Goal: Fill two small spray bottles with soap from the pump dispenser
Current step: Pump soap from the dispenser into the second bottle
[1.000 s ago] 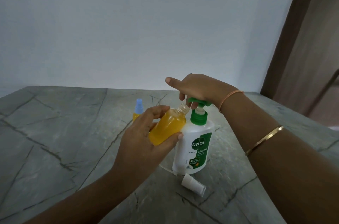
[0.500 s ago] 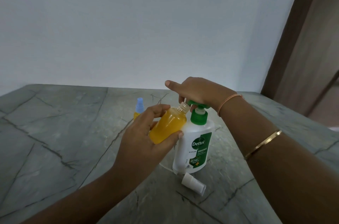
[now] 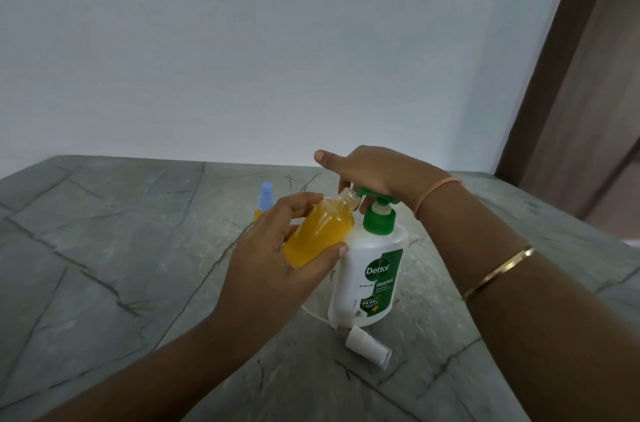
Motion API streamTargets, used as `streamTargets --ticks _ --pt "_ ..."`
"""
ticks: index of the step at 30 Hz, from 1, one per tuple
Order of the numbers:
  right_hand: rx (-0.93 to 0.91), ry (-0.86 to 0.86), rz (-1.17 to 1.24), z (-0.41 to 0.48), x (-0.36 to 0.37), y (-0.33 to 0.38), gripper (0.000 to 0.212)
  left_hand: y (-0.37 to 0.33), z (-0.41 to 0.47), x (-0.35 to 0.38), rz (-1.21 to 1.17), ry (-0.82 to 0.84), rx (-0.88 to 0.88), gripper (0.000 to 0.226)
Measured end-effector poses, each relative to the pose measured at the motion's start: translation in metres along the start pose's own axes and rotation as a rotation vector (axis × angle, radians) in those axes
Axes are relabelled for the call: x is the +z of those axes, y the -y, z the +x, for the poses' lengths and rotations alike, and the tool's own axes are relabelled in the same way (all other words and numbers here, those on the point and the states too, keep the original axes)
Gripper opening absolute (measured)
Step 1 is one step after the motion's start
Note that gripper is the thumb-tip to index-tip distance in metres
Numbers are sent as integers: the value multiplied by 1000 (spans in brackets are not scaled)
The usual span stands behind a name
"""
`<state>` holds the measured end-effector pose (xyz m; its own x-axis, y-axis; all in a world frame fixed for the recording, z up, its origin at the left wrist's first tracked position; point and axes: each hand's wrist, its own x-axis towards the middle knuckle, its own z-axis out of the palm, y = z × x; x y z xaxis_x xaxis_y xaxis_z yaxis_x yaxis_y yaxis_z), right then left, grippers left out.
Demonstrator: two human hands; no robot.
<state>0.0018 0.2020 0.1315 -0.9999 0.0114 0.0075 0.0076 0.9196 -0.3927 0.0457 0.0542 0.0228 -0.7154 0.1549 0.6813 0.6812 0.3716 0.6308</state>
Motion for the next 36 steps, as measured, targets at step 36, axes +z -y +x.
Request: streamTargets --ticks 36 --pt "-1 -19 -26 -5 -3 2 68 -7 -2 2 6 29 -33 52"
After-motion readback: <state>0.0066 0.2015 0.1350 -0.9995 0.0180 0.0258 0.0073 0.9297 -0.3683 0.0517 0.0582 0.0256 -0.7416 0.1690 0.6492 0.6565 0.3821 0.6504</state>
